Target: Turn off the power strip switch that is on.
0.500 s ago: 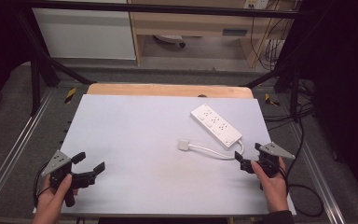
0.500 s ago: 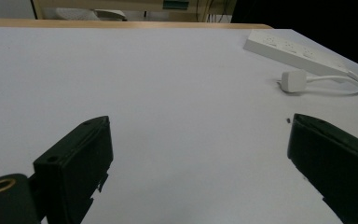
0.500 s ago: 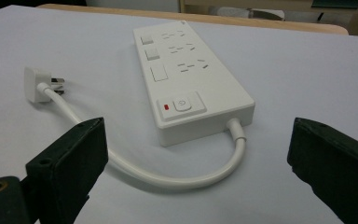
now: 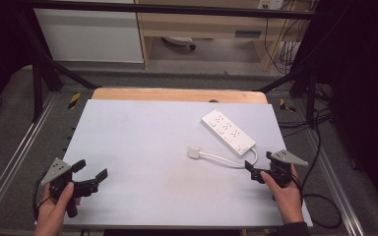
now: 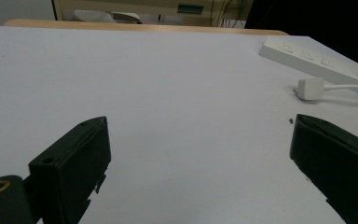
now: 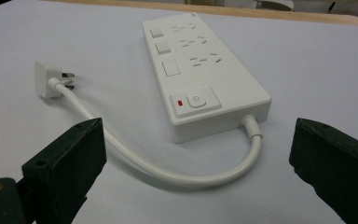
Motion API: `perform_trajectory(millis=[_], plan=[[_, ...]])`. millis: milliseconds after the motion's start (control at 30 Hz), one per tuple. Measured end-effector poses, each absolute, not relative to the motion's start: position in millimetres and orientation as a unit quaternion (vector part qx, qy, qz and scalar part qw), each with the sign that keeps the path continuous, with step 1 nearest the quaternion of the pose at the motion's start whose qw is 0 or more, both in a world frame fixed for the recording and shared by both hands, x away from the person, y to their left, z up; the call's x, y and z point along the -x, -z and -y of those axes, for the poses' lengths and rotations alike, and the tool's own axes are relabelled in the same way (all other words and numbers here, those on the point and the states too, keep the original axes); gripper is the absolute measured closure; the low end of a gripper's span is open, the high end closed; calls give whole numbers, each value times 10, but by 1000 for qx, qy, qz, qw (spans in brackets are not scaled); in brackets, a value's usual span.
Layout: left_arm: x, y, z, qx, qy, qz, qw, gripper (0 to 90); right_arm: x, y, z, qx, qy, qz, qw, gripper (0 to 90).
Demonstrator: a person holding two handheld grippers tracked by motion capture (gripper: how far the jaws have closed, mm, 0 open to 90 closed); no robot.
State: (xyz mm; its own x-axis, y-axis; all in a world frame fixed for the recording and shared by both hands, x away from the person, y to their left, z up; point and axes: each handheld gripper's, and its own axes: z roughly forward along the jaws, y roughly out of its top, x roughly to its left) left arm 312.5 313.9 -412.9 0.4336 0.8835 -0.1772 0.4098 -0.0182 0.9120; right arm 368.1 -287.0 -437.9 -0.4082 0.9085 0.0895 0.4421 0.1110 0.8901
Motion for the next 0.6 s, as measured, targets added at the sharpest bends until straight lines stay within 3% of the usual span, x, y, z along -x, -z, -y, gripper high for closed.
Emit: perform_trajectory(millis=[600], plan=[[-3151, 4170, -3076, -690, -217, -486, 491, 50, -3598, 4245, 2775, -474, -484, -687, 262, 39]])
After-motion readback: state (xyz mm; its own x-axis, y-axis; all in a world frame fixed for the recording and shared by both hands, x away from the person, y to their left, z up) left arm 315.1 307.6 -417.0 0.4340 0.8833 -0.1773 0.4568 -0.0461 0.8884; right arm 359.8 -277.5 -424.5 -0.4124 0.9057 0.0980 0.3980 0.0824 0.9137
